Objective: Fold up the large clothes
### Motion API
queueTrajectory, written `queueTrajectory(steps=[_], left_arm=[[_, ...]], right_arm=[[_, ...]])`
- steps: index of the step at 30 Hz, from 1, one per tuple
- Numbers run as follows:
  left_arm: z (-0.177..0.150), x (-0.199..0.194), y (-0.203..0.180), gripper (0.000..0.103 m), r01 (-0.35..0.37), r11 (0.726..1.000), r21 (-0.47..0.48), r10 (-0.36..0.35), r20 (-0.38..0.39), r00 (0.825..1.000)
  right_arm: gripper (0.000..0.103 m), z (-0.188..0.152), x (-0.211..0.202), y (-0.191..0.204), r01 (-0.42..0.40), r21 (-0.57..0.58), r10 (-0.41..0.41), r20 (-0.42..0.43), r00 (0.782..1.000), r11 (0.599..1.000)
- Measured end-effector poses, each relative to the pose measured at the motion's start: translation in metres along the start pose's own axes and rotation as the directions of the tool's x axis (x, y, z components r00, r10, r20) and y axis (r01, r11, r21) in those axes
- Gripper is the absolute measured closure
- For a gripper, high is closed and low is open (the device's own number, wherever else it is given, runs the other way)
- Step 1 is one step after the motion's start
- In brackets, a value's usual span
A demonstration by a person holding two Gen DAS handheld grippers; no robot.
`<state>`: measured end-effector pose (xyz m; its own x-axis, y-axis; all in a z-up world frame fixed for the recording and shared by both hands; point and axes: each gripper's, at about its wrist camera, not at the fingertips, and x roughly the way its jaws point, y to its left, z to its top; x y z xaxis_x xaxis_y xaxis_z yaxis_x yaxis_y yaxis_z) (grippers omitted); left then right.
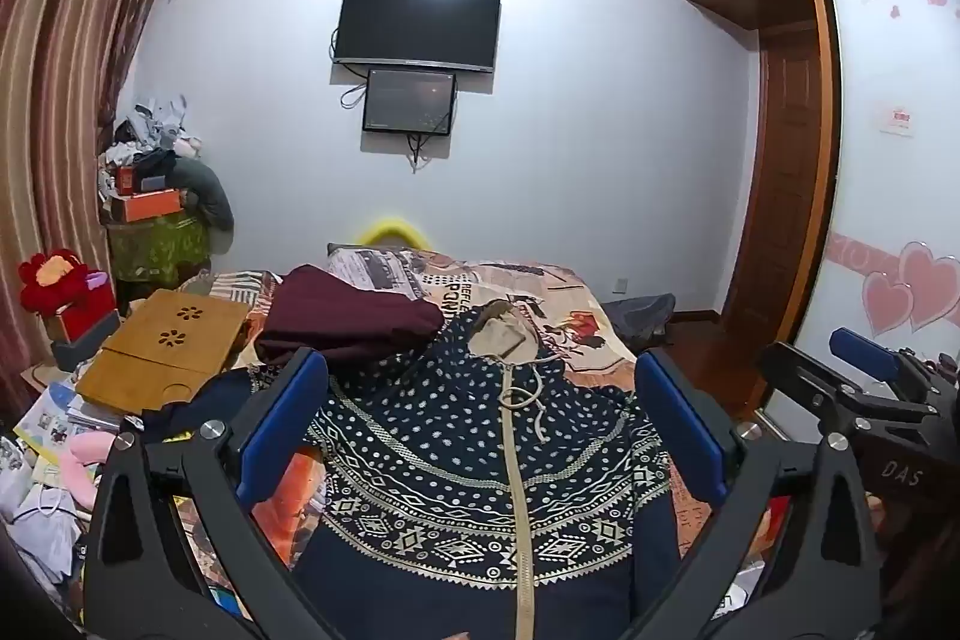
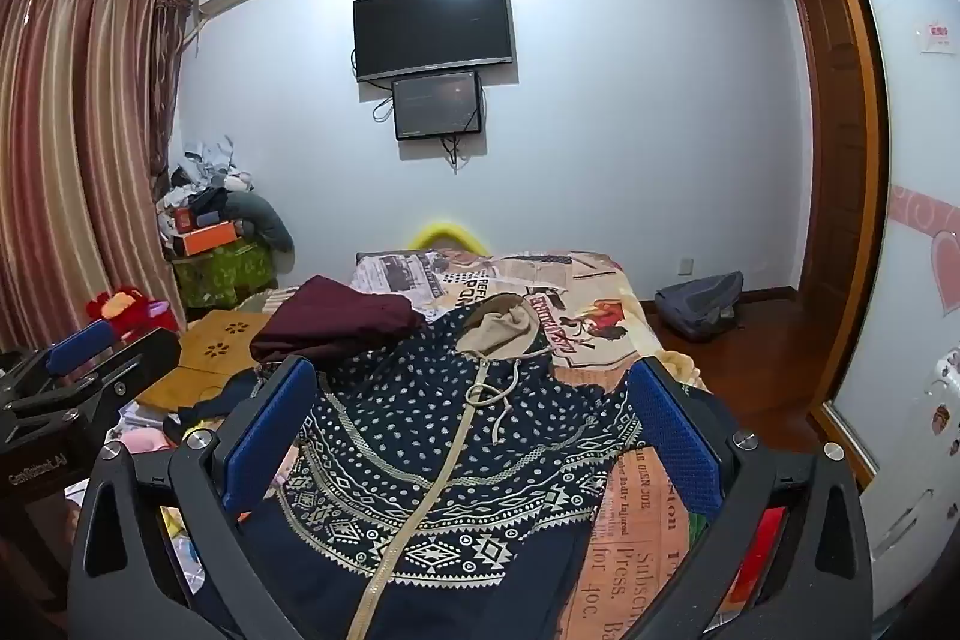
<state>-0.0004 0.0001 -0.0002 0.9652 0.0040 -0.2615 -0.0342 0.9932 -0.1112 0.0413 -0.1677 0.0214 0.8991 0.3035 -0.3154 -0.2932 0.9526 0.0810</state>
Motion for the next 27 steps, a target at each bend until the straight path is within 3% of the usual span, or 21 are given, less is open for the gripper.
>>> queueTrajectory(steps=[7, 8, 27], left_arm=[[-0.0009, 0.0015, 0.0075, 0.000, 0.018, 1.000, 0.003, -0.018, -0.023, 1.000], [0.0007, 0.0011, 0.0038, 0.000, -0.024, 1.000, 0.000, 0.024, -0.019, 1.000], [-0.0044, 0.0068, 0.0075, 0.000, -0.034, 0.999, 0.003, 0.034, -0.025, 0.999]], right_arm=[[0.000, -0.0010, 0.0008, 0.0011, -0.005, 0.003, 0.005, 0.010, 1.000, 1.000], [0.000, 0.0007, 0.0008, -0.0015, -0.006, 0.004, 0.006, 0.009, 1.000, 1.000], [0.000, -0.0033, 0.0088, 0.0007, -0.009, 0.006, 0.009, -0.013, 1.000, 1.000]])
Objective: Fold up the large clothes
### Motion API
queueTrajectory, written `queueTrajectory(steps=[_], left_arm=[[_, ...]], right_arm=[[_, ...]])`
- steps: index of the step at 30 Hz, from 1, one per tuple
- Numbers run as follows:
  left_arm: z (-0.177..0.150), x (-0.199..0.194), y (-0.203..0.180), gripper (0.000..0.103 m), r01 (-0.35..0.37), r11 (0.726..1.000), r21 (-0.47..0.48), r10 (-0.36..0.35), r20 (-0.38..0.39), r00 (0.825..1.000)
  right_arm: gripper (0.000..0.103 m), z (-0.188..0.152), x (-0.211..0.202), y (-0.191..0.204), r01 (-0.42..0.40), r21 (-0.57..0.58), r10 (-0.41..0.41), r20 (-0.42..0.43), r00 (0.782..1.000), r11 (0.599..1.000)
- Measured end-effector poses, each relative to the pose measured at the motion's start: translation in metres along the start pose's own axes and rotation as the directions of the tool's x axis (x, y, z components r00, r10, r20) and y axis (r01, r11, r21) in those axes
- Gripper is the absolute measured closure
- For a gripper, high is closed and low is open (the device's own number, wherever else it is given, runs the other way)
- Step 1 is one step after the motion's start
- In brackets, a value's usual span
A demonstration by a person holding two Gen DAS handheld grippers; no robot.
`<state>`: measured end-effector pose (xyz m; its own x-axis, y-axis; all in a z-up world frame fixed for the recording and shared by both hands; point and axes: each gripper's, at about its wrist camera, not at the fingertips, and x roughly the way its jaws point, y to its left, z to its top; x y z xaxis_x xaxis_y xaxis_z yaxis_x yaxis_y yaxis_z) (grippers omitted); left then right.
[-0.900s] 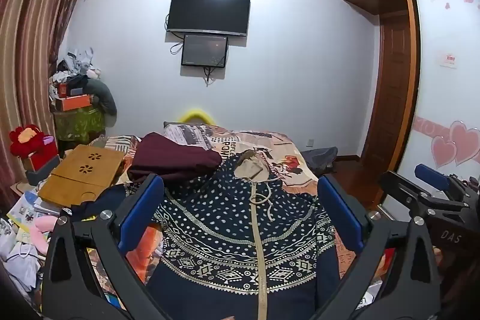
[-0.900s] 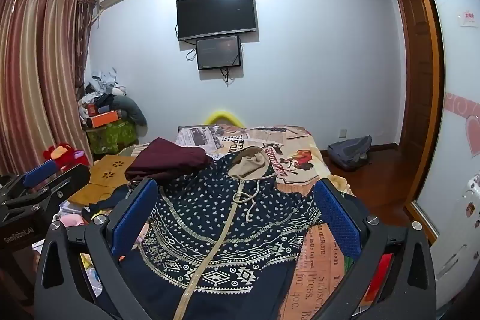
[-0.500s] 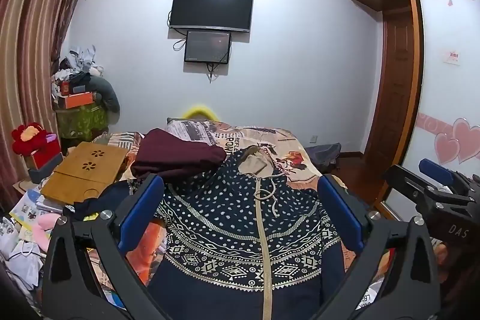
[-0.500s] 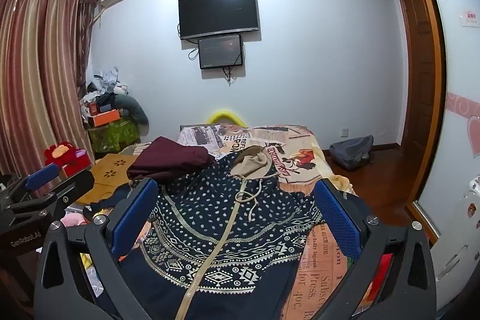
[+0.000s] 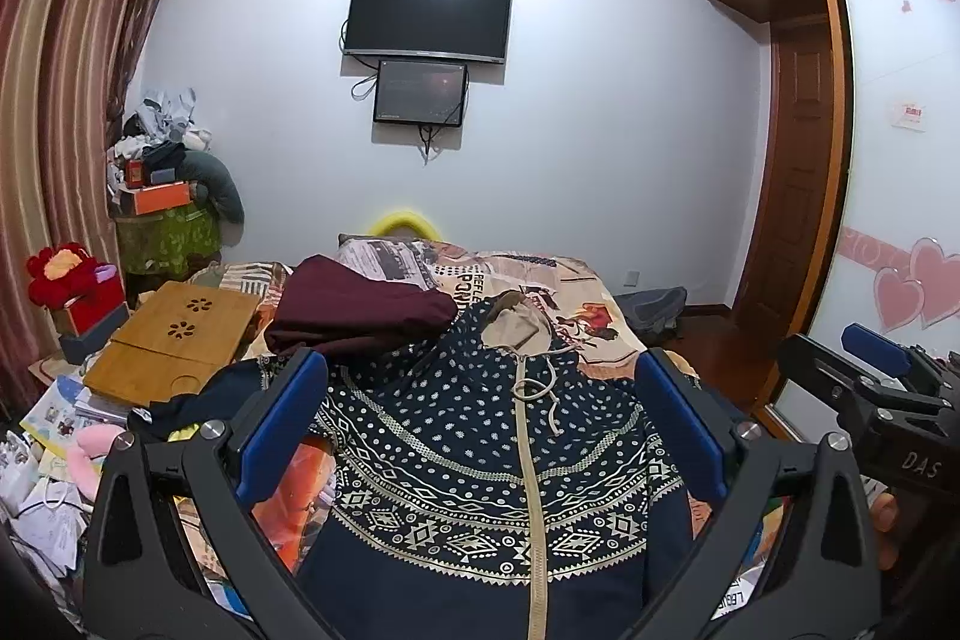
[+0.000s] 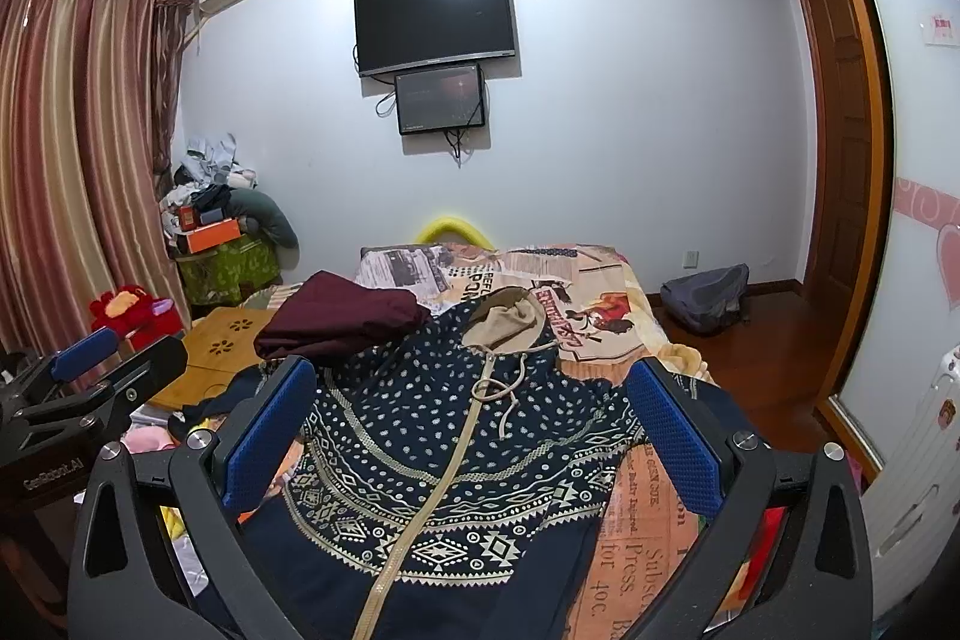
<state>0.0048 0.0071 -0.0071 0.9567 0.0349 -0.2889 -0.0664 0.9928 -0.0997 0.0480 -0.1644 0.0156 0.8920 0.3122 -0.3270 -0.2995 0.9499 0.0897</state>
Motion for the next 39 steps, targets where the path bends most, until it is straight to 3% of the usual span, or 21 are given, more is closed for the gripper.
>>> queueTrajectory(steps=[39], left_arm=[[-0.0032, 0.0032, 0.0029, 0.000, 0.004, 1.000, -0.007, -0.004, -0.013, 1.000]], right_arm=[[0.000, -0.0006, 0.0011, -0.0034, 0.002, 0.012, -0.002, -0.005, 1.000, 1.000]])
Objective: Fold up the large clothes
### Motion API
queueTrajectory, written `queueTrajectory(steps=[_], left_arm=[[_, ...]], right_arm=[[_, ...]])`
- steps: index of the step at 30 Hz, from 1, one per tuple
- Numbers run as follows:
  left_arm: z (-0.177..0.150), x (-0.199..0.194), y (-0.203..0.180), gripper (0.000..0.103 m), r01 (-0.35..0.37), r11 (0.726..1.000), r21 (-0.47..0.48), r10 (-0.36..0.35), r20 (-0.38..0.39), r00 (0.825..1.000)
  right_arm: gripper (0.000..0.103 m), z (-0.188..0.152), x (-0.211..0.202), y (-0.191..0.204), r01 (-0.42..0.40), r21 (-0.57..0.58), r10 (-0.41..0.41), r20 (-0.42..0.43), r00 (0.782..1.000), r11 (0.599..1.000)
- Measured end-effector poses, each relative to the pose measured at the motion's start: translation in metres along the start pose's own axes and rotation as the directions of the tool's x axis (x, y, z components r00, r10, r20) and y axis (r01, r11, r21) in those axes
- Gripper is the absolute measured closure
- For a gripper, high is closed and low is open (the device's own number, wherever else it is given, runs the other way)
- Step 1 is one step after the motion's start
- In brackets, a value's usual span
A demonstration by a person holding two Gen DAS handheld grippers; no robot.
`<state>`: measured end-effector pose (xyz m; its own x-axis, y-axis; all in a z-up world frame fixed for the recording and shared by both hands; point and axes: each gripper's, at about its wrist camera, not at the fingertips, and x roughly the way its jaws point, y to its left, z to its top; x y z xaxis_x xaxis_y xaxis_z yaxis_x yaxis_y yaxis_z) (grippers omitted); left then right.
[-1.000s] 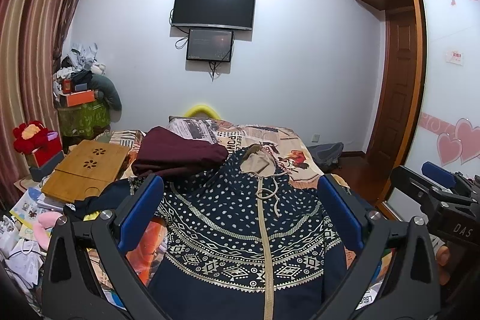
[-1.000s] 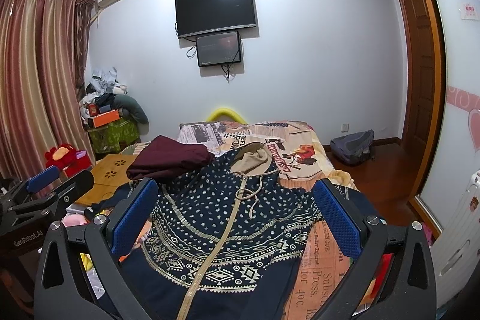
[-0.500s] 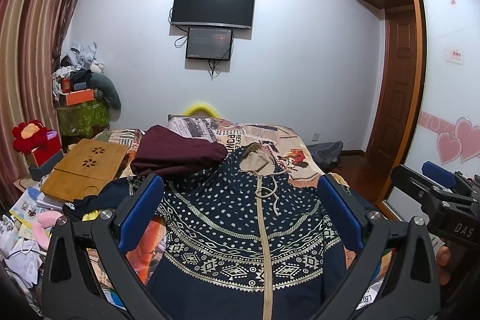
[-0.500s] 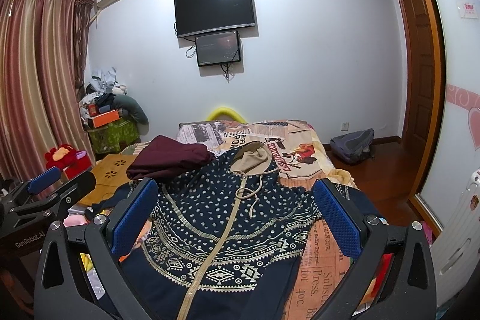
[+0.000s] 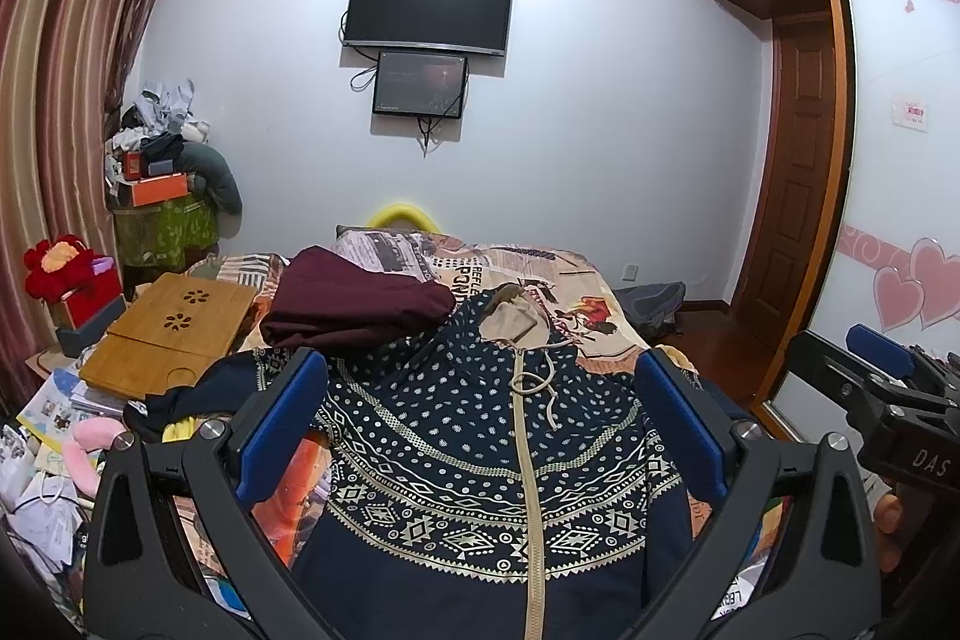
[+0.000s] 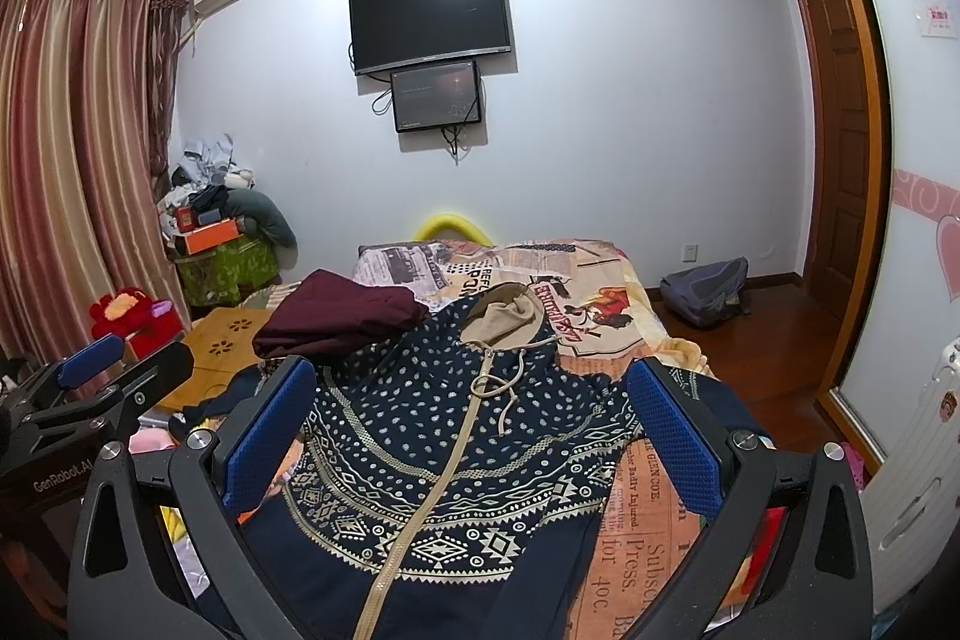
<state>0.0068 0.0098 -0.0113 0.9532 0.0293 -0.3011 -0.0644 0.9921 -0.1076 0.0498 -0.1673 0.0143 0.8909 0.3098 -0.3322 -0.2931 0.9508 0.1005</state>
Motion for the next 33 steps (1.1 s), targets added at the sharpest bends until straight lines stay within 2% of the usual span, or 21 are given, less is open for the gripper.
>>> queueTrajectory(steps=[22, 28, 33], left_arm=[[0.001, 0.011, 0.002, 0.000, -0.008, 1.000, -0.005, 0.007, -0.013, 1.000], [0.004, 0.028, 0.011, 0.000, -0.019, 1.000, -0.010, 0.019, -0.025, 1.000], [0.016, 0.055, 0.037, 0.000, -0.037, 0.999, -0.024, 0.037, -0.035, 0.999]], right_arm=[[0.000, -0.001, 0.008, -0.002, 0.011, 0.003, -0.011, -0.019, 1.000, 1.000], [0.000, 0.005, 0.022, -0.004, 0.023, -0.012, -0.024, -0.027, 0.999, 1.000], [0.000, 0.014, 0.046, -0.007, 0.051, -0.038, -0.052, -0.024, 0.998, 0.998]])
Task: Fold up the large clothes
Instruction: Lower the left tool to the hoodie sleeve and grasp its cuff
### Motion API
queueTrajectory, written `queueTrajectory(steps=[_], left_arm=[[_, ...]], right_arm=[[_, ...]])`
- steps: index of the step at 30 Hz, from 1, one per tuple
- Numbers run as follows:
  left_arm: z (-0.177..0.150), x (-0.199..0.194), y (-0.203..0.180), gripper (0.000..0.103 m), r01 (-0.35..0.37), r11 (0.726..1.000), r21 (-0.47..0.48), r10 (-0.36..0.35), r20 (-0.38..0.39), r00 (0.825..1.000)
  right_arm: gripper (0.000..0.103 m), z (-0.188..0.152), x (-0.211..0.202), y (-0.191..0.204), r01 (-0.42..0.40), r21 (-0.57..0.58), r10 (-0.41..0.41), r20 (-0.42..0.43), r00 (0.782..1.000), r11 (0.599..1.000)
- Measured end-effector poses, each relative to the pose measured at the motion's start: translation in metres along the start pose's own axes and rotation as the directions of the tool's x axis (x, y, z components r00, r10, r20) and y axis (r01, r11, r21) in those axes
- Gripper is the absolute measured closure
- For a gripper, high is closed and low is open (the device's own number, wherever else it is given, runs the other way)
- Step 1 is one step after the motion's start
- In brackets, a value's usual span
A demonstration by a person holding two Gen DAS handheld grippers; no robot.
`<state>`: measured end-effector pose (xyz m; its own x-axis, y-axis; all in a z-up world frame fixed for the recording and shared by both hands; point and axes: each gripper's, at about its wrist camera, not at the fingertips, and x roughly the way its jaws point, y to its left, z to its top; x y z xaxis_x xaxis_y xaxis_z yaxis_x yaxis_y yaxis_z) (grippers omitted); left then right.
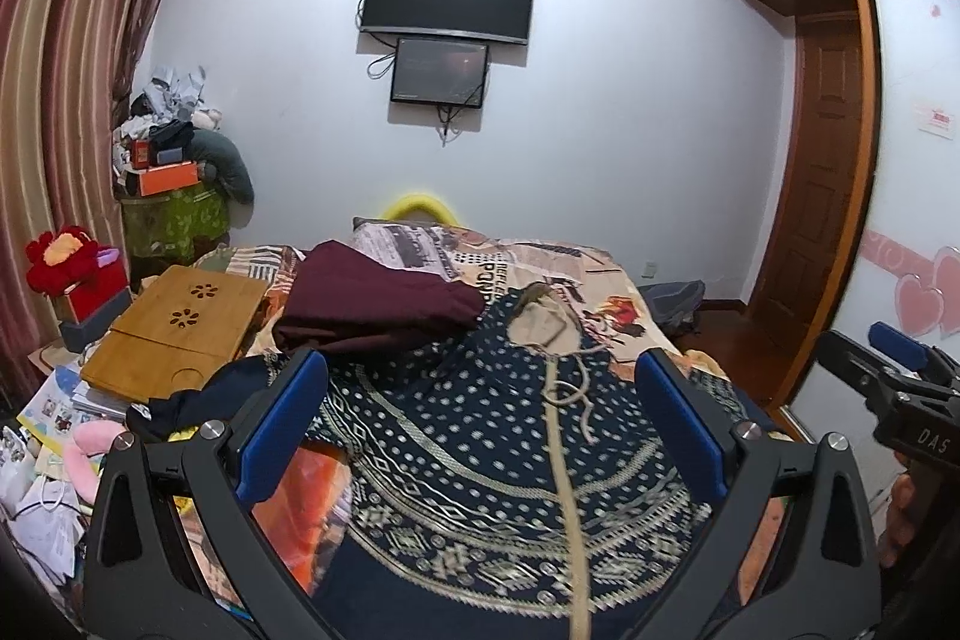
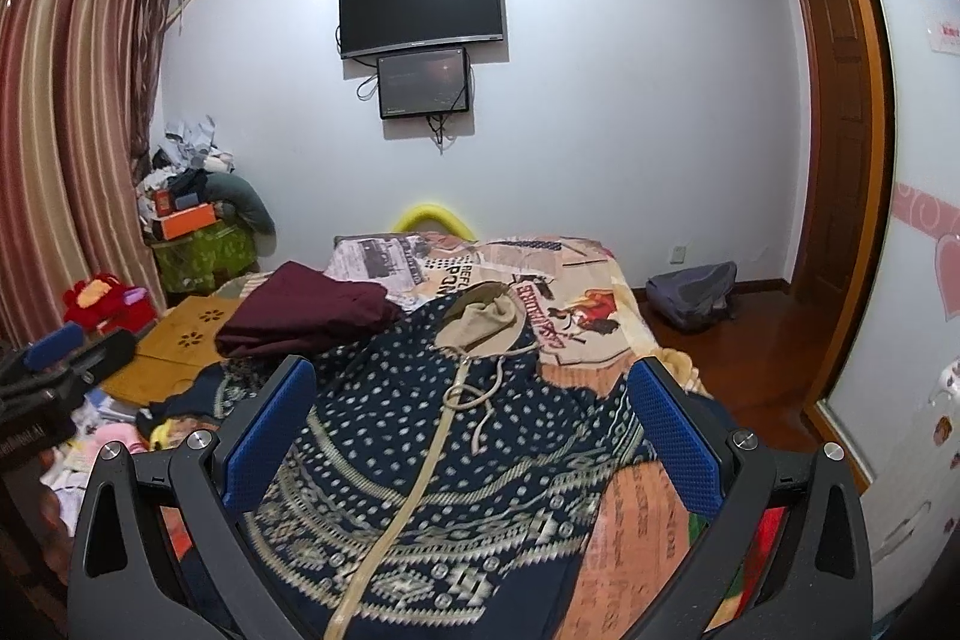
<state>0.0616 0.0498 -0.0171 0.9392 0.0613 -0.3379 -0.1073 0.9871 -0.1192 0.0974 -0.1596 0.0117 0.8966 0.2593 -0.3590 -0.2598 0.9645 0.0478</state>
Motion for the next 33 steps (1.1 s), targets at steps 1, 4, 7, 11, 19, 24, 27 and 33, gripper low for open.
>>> queueTrajectory(steps=[1, 4, 7, 11, 19, 24, 27, 33], left_arm=[[0.002, 0.006, 0.007, 0.000, -0.005, 1.000, -0.006, 0.005, -0.004, 1.000], [0.010, 0.032, 0.032, 0.000, -0.063, 0.998, -0.018, 0.062, -0.007, 0.998], [0.015, 0.065, 0.061, 0.000, -0.104, 0.995, -0.013, 0.103, -0.046, 0.994], [0.011, 0.112, 0.115, 0.000, -0.170, 0.984, -0.048, 0.163, -0.123, 0.979], [-0.043, 0.202, 0.244, 0.000, -0.308, 0.923, -0.233, 0.194, -0.410, 0.891], [-0.094, 0.232, 0.307, 0.009, -0.342, 0.843, -0.415, 0.083, -0.529, 0.845], [-0.119, 0.244, 0.329, 0.017, -0.332, 0.792, -0.513, -0.002, -0.545, 0.838], [-0.134, 0.264, 0.346, 0.038, -0.298, 0.718, -0.629, -0.084, -0.504, 0.859]], right_arm=[[0.000, 0.002, 0.006, -0.001, 0.004, -0.004, -0.004, -0.002, 1.000, 1.000], [0.000, 0.008, 0.026, -0.005, 0.010, -0.016, -0.010, -0.016, 1.000, 1.000], [0.000, 0.013, 0.055, -0.011, 0.013, -0.032, -0.014, -0.043, 0.999, 0.999], [0.000, 0.012, 0.097, -0.017, 0.025, -0.051, -0.030, -0.115, 0.993, 0.998], [0.000, -0.022, 0.182, -0.022, 0.010, -0.081, -0.036, -0.328, 0.944, 0.997], [0.000, -0.049, 0.220, -0.026, -0.018, -0.046, -0.005, -0.448, 0.894, 0.999], [0.000, -0.059, 0.233, -0.029, -0.030, -0.015, 0.019, -0.492, 0.870, 0.999], [0.000, -0.071, 0.255, -0.033, -0.033, 0.032, 0.046, -0.542, 0.839, 0.999]])
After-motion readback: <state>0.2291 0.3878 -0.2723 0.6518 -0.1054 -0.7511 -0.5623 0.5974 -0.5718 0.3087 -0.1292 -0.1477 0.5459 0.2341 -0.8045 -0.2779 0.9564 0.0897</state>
